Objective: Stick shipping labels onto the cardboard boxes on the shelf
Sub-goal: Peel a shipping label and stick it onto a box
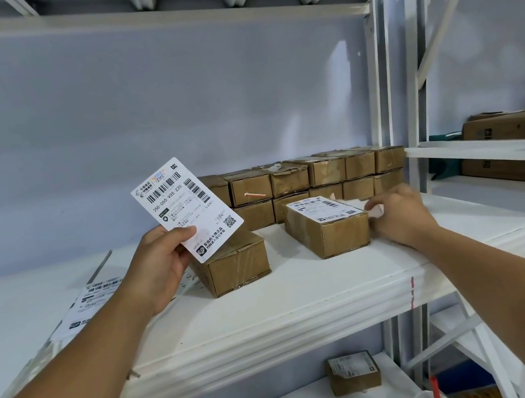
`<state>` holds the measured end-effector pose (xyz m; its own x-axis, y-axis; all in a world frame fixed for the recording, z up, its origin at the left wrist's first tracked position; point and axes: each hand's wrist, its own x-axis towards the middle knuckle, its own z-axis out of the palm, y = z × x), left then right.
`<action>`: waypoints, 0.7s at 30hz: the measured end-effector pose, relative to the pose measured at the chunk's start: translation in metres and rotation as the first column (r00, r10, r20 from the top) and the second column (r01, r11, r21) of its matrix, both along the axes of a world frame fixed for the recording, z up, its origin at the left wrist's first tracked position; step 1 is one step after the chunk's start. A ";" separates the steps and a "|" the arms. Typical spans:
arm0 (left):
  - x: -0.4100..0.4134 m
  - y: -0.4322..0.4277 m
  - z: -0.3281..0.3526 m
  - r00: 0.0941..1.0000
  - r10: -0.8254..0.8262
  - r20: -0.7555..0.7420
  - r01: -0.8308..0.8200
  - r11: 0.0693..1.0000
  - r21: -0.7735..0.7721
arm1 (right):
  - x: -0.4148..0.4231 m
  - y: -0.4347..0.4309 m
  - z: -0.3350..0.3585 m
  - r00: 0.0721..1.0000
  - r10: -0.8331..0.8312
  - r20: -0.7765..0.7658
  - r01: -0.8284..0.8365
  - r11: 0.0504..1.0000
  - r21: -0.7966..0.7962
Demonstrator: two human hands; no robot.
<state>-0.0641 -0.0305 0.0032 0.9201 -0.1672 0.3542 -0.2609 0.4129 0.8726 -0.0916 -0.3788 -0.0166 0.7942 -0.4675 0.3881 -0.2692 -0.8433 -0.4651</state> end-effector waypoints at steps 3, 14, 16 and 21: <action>-0.001 -0.001 0.001 1.000 0.008 0.007 -0.009 1.000 0.027 | -0.003 0.009 0.006 0.945 -0.040 0.326 0.039 0.999 0.011; -0.001 0.000 0.000 0.989 0.123 0.083 -0.140 0.957 0.254 | -0.008 0.121 0.067 0.774 0.437 0.459 -0.514 0.856 0.051; -0.002 0.000 0.000 0.987 0.137 0.082 -0.154 0.954 0.258 | -0.003 0.142 0.065 0.759 0.552 0.345 -0.619 0.777 0.119; -0.003 0.002 0.003 0.989 0.127 0.079 -0.140 0.968 0.206 | 0.009 0.173 0.054 0.632 0.646 0.428 -0.774 0.500 0.388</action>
<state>-0.0675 -0.0288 0.0061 0.9155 -0.1215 0.3835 -0.3598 0.1794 0.9156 -0.0825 -0.2055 0.0376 0.8782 0.0559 0.4750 0.4655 -0.3276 -0.8222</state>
